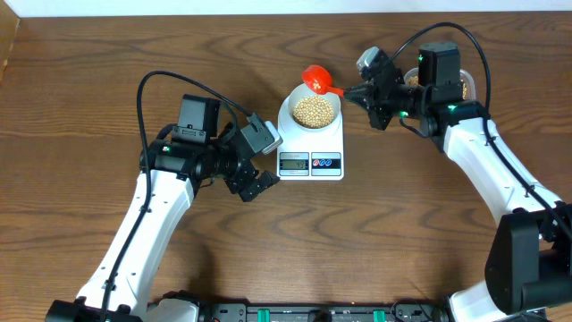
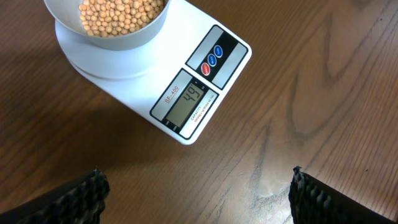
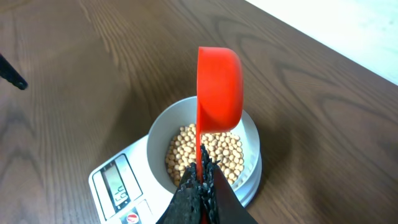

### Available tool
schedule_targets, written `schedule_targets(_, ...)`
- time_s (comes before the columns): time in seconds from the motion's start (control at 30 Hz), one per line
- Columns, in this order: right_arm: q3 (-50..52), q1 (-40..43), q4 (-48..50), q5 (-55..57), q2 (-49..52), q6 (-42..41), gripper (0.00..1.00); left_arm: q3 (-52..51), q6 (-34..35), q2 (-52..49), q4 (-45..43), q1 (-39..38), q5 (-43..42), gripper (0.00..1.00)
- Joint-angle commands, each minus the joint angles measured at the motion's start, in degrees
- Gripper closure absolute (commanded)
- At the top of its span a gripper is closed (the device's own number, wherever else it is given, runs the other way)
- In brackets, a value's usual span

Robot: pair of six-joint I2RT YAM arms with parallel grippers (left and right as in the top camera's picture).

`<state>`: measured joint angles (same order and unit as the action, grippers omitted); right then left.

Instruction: Scoop item into bowl and weigh 50g on scale

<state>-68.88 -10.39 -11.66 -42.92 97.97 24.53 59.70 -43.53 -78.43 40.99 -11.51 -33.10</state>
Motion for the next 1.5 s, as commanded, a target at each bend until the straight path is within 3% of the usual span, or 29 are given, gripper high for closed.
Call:
schedule_targets(0.0,0.07,-0.61,0.61,-1.05,-1.53,0.81,0.99,1.29,-0.37,0.0,0.07,0.2,-0.76,0.05)
schedule_targets(0.17,0.22,-0.85,-0.13,2.69,-1.22,1.38,0.99,1.29,-0.37,0.0,0.07,0.2,-0.76,0.05)
schedule_targets(0.3,0.2,-0.94,1.6,-3.41,-1.99,1.25,0.99,1.29,-0.37,0.0,0.07,0.2,-0.76,0.05)
schedule_targets(0.8,0.33,-1.22,0.2,0.66,-1.42,1.22,0.99,1.29,-0.37,0.0,0.07,0.2,-0.76,0.05)
schedule_targets(0.9,0.31,-1.25,1.33,-4.24,-2.05,-0.09,0.99,1.29,-0.37,0.0,0.07,0.2,-0.76,0.05)
schedule_targets(1.03,0.33,-1.33,-0.85,1.64,-1.31,0.07,0.99,1.29,-0.35,0.0,0.07,0.2,-0.76,0.05)
schedule_targets(1.17,0.31,-1.36,1.05,-2.38,-1.97,-0.48,0.99,1.29,-0.37,0.0,0.07,0.2,-0.76,0.05)
schedule_targets(1.27,0.33,-1.38,-0.57,2.32,-1.53,0.2,0.99,1.29,-0.37,0.0,0.07,0.2,-0.76,0.05)
schedule_targets(1.47,0.33,-1.57,-0.17,1.25,-1.7,0.2,0.99,1.29,-0.37,0.0,0.07,0.2,-0.76,0.05)
